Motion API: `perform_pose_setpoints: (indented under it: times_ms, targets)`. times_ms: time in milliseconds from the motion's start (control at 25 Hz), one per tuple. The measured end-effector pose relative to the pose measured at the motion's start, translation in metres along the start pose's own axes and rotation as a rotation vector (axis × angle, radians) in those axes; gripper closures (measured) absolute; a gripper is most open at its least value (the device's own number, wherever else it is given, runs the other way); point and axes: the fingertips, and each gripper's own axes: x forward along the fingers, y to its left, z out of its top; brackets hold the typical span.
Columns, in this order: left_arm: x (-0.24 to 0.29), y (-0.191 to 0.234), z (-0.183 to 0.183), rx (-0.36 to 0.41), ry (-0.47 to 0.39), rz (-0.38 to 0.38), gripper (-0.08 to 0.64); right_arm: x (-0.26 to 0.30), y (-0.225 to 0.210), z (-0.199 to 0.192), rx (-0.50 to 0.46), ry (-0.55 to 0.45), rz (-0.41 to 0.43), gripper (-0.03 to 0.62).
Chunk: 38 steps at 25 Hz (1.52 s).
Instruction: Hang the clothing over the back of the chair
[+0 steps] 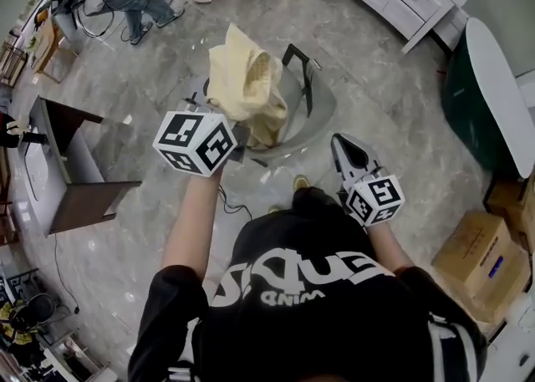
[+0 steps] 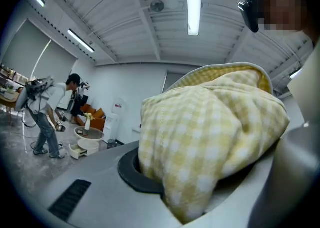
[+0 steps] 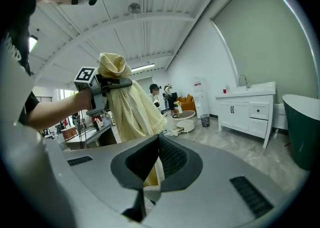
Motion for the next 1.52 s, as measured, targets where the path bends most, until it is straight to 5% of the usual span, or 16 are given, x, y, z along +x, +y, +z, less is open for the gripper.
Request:
perform_pose_setpoints:
  times_ms: [440, 1520]
  targets:
    - [0.035, -0.031, -0.098, -0.052, 0.132, -0.101, 0.518, -0.034, -0.03, -0.012, 0.041, -0.004, -0.107, 0.578]
    - [0.064, -0.158, -0.161, -0.037, 0.246, -0.359, 0.518, -0.099, -0.055, -0.03, 0.105, -0.023, -0.275, 0.578]
